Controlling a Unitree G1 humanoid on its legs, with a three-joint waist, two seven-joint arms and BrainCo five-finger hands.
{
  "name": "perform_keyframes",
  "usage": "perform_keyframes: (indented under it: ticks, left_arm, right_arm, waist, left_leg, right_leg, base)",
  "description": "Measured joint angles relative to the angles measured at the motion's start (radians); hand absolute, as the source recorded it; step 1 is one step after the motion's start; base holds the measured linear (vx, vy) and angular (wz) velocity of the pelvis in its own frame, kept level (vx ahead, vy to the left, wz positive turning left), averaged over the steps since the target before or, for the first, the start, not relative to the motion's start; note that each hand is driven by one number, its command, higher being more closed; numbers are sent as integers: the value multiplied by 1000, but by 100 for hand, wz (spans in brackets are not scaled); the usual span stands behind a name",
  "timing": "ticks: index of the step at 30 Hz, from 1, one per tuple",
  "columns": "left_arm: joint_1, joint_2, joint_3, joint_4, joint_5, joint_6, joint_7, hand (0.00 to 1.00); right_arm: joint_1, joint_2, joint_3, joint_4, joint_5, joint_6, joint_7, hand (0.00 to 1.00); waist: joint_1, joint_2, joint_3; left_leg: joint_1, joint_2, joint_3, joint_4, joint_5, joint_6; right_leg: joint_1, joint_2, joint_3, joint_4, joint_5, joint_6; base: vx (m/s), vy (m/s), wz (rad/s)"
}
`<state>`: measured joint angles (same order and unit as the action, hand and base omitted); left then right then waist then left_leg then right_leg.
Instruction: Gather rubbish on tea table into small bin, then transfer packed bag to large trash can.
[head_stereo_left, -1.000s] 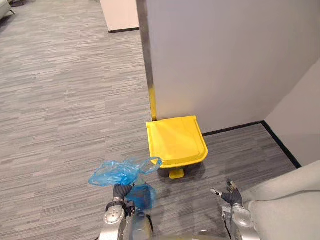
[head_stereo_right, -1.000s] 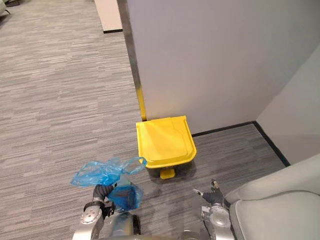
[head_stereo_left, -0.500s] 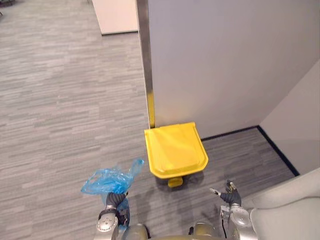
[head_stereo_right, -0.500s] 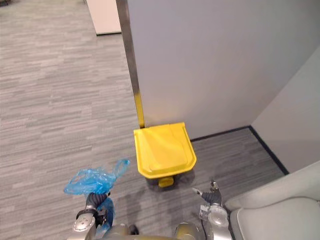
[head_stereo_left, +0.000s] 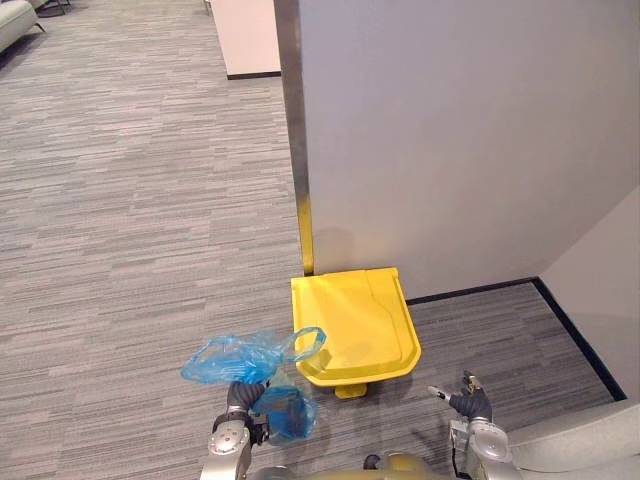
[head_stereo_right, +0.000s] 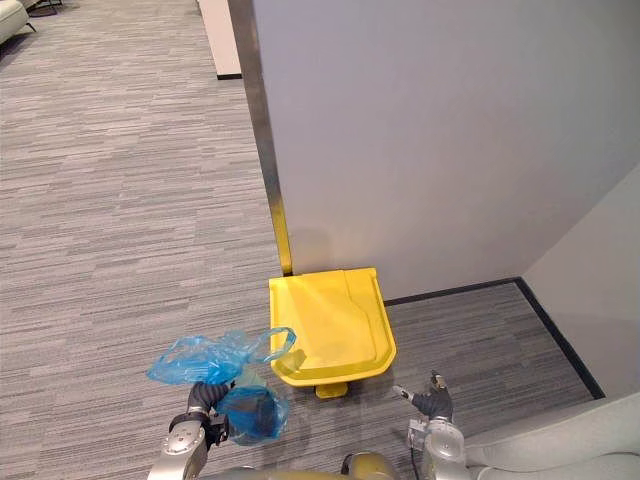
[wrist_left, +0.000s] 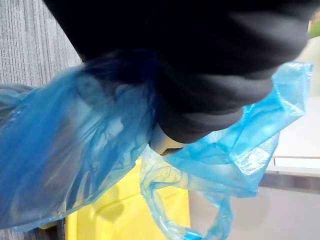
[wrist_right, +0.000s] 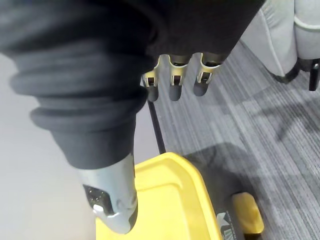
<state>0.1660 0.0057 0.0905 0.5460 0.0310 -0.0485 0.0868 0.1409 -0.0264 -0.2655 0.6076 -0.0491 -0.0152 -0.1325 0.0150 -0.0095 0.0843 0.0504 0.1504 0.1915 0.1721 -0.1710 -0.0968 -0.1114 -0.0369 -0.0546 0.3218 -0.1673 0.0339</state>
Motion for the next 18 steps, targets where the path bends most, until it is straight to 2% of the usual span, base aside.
perform_keyframes:
  ticks: [6,12,18]
  left_arm:
    - [3,21,0,47,0,0,1,100]
    - [13,45,2,92,0,0,3,100]
    - [20,47,38,92,0,1,3,100]
  right_arm:
    - [4,-1,-12,55,1,-1,0,0]
    - [-2,-1,-12,91,1,-1,0,0]
    - [-5,-2,-10,72,1,0,-2,0]
  waist:
    - [1,4,-2]
    - [3,8,-5]
    - [4,-5,-2]
  left_leg:
    - [2,-33,-6,-34,45,26]
    - [-5,-46,-22,-78,72,33]
    - [-61,-48,-2,-86,71,31]
  right_leg:
    - [58,-17,0,-133,78,17]
    - [59,-17,3,-206,143,20]
    - [11,-17,39,-243,164,30]
  base:
    - [-29,69,6]
    - [-113,29,0]
    - [-153,-4,-14]
